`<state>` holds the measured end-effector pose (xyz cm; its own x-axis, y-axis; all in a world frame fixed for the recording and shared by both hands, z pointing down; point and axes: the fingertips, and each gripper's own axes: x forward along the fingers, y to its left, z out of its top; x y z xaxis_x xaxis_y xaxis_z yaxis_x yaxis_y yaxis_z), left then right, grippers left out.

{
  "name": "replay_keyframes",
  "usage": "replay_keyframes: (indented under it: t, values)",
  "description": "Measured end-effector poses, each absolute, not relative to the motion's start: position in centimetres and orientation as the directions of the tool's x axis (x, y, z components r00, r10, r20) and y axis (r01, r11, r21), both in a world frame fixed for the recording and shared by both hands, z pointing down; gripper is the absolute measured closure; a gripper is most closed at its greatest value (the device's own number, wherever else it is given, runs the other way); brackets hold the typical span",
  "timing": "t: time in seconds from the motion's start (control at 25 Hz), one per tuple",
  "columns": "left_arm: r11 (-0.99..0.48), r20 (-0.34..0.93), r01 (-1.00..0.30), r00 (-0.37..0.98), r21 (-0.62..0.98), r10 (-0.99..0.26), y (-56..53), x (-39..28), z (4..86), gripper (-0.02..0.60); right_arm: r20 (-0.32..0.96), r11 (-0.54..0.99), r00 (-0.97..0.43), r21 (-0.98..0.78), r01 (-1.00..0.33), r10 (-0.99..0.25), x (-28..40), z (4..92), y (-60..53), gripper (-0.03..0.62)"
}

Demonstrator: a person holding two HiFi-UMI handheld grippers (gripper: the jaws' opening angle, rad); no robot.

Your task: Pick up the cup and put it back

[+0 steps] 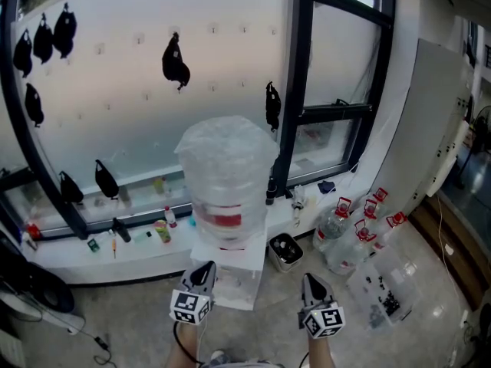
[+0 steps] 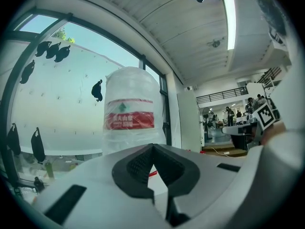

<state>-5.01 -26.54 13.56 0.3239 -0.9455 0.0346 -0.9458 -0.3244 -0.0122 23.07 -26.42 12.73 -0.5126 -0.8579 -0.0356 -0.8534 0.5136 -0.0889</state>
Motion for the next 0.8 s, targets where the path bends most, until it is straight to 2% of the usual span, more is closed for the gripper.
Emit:
replay_keyframes:
  t: [0.8]
  values:
    - [-0.333, 0.036, -0.943, 0.333, 0.008, -0.942, -26.65, -4.49, 13.84, 0.557, -0.036, 0.494, -0.493, -0.114, -0.862, -0.869, 24.08, 12.97, -26.48, 0.579]
